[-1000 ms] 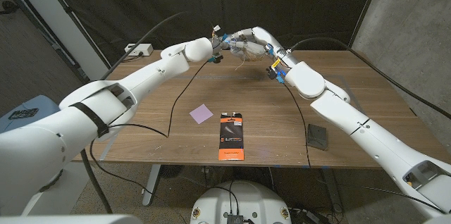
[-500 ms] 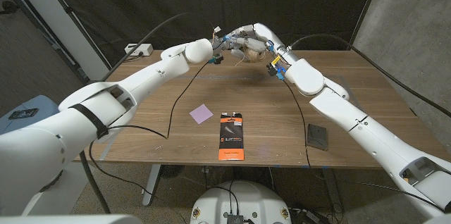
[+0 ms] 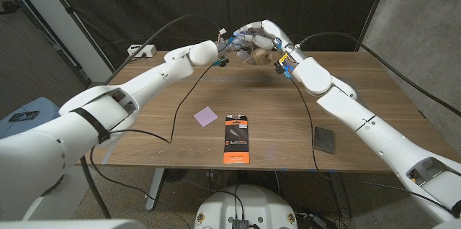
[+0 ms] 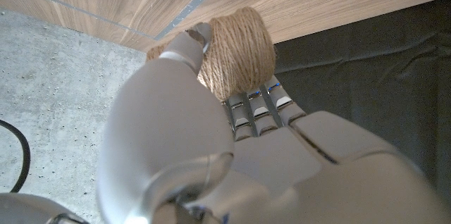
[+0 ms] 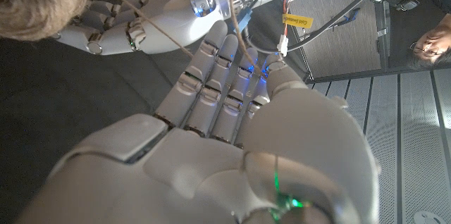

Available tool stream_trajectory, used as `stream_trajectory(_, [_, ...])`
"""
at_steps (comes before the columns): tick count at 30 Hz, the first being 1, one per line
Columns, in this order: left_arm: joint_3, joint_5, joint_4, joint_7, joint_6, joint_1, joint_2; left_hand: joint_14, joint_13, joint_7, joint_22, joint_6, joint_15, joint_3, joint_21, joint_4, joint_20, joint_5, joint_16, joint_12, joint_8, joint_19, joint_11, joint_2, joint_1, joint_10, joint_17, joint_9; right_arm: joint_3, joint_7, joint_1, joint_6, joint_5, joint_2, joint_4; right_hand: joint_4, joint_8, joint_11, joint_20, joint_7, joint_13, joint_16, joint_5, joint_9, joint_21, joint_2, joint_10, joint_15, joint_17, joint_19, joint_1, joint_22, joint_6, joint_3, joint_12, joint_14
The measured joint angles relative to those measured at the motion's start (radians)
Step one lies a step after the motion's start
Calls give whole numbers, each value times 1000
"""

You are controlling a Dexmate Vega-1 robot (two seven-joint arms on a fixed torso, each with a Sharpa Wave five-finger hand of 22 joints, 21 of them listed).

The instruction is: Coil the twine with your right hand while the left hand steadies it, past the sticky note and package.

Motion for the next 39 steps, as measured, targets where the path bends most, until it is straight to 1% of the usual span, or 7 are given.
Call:
stream_trajectory(6, [0, 5, -8, 0, -5, 5, 3, 2, -3, 0, 0, 0, -2, 0, 0, 0, 0, 0, -1, 0, 0, 0, 0, 0, 0, 0, 0, 0, 1, -5, 6, 0, -5, 2, 7, 0, 0, 2, -3, 0, 0, 0, 0, 0, 6, 0, 2, 0, 0, -3, 0, 0, 0, 0, -8, 0])
stream_trajectory(7, [0, 6, -8, 0, -6, 5, 3, 2, -3, 0, 0, 0, -2, 0, 0, 0, -4, 0, -2, 0, 0, -4, 0, 0, 0, 0, 0, 0, 1, -5, 8, 0, -5, 2, 7, 0, 0, 2, -3, 0, 0, -2, 0, 0, 8, 0, 2, 0, 0, -3, 0, 0, 0, 0, -8, 0])
stream_trajectory(9, [0, 7, -10, -1, -8, 7, 3, 2, -2, 0, 0, 0, -2, 0, 6, 0, -6, 0, -2, 0, 0, -6, 0, 0, 0, 0, 0, 0, 1, -8, 10, 0, -8, 3, 9, 0, -6, 5, -3, 0, 3, -6, 0, 5, 8, 0, 5, 0, 1, -3, 0, 0, 0, 0, -8, 0])
stream_trajectory(20, [0, 9, -10, -2, -26, 9, 3, 2, 2, 0, 0, 0, -2, 0, 6, 0, -5, 4, 2, -7, -4, -6, 0, 0, 0, 0, 0, 0, 1, -13, 24, -1, -16, 8, 23, 0, -9, 5, -3, 0, 4, -6, 0, 5, 8, 0, 5, 0, 5, -3, 0, 0, 0, 0, -8, 0])
stream_trajectory(33, [1, 9, 39, -1, -70, -1, -10, 2, 0, 0, 0, 0, -2, 0, 11, 0, -5, 4, 2, -7, -6, -5, 0, 0, 0, 0, 0, 0, -1, -12, 50, 2, -17, 19, 48, 0, -9, 5, -3, 0, 9, -6, 0, 5, 15, 0, 5, 0, 9, -3, 0, 0, 0, 0, -7, 0])
stream_trajectory(39, [4, 9, 68, 2, -96, -10, -17, 2, 0, 0, 0, 0, -2, 0, 11, 0, -5, 4, 2, -8, -6, -5, -6, -1, 1, 6, 0, 0, -3, -10, 66, 5, -17, 24, 66, 0, -9, 5, -3, 0, 9, -6, 0, 4, 15, 0, 5, 2, 9, -3, 0, 0, 0, 0, -13, 2])
